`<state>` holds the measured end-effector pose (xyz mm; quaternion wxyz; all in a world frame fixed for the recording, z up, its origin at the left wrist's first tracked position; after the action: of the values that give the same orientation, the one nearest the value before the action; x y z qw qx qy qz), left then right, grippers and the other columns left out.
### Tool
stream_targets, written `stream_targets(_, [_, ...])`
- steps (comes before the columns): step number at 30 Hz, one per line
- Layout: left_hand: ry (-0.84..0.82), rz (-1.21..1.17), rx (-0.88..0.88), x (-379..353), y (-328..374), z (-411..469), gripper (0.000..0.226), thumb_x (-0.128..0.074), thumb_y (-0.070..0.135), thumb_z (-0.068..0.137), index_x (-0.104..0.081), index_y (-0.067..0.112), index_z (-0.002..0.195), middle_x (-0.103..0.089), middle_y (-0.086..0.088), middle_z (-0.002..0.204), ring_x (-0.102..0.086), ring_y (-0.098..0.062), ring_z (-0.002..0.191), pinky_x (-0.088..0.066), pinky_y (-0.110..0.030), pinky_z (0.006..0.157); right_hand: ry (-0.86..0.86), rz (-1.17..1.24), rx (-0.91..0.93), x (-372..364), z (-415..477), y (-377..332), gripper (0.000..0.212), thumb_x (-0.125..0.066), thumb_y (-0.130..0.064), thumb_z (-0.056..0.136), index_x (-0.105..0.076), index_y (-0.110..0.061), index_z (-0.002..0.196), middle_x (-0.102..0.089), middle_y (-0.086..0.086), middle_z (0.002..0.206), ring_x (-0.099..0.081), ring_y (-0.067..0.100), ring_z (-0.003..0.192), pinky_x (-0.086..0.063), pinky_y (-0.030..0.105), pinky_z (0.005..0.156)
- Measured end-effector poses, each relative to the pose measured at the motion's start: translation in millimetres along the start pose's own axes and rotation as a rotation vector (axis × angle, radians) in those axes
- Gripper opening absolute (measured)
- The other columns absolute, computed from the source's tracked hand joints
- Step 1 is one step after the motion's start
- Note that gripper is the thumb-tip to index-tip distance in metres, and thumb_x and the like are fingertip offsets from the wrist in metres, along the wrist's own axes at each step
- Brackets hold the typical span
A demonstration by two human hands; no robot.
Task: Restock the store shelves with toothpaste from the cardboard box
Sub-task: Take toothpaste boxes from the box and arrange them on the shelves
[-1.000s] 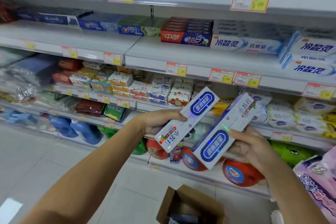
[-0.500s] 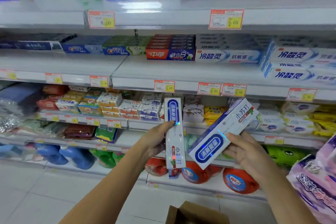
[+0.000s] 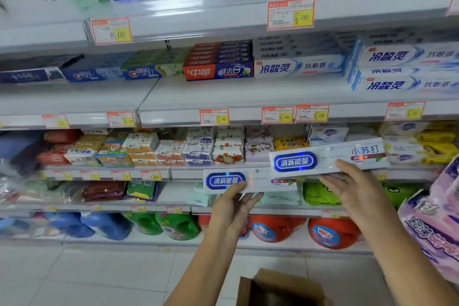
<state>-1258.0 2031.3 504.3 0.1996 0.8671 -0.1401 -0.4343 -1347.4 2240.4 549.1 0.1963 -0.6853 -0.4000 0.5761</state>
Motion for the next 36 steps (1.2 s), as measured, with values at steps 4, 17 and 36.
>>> stream_targets(4, [0.005,-0.021,-0.035,-8,-3,-1,0.012,-0.05,-0.008,0.09,-0.055,-0.003,0.079,-0.061,-0.018,0.086,-0.059,-0.035,0.086,-0.058,-0.047,0.064,-0.023,0.036,-0.09,-4,-8,14,0.051,-0.093,-0.012,0.042,-0.07,-0.012,0.087,-0.074,0.01,0.088,-0.071,0.024,0.087,-0.06,0.031,0.065])
stream_targets(17, [-0.329,-0.07,-0.08,-44,1,-15,0.047,-0.092,0.02,0.05,-0.067,0.005,0.086,-0.068,-0.019,0.093,-0.064,-0.042,0.102,-0.057,-0.053,0.072,0.004,0.142,-0.179,-23,-22,43,0.1,-0.098,-0.024,0.009,-0.061,-0.009,0.1,-0.068,0.02,0.096,-0.061,0.035,0.098,-0.049,0.05,0.083])
stream_targets(36, [-0.326,0.082,-0.507,-115,71,-50,0.046,-0.069,0.02,0.067,-0.061,0.015,0.113,-0.07,-0.005,0.097,-0.066,-0.018,0.087,-0.056,-0.029,0.067,-0.385,-0.796,0.531,-104,-61,-88,0.097,-0.083,-0.059,0.053,-0.032,-0.053,0.135,-0.041,-0.029,0.14,-0.04,-0.005,0.13,-0.036,0.022,0.101])
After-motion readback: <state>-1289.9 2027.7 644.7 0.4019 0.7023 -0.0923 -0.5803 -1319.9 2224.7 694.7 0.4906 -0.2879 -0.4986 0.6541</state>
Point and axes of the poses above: each hand's wrist, its own z-axis towards the middle knuckle, its own x-axis out of the back of the hand, y = z × x, the point moved 7 cm from there along z, towards the middle knuckle
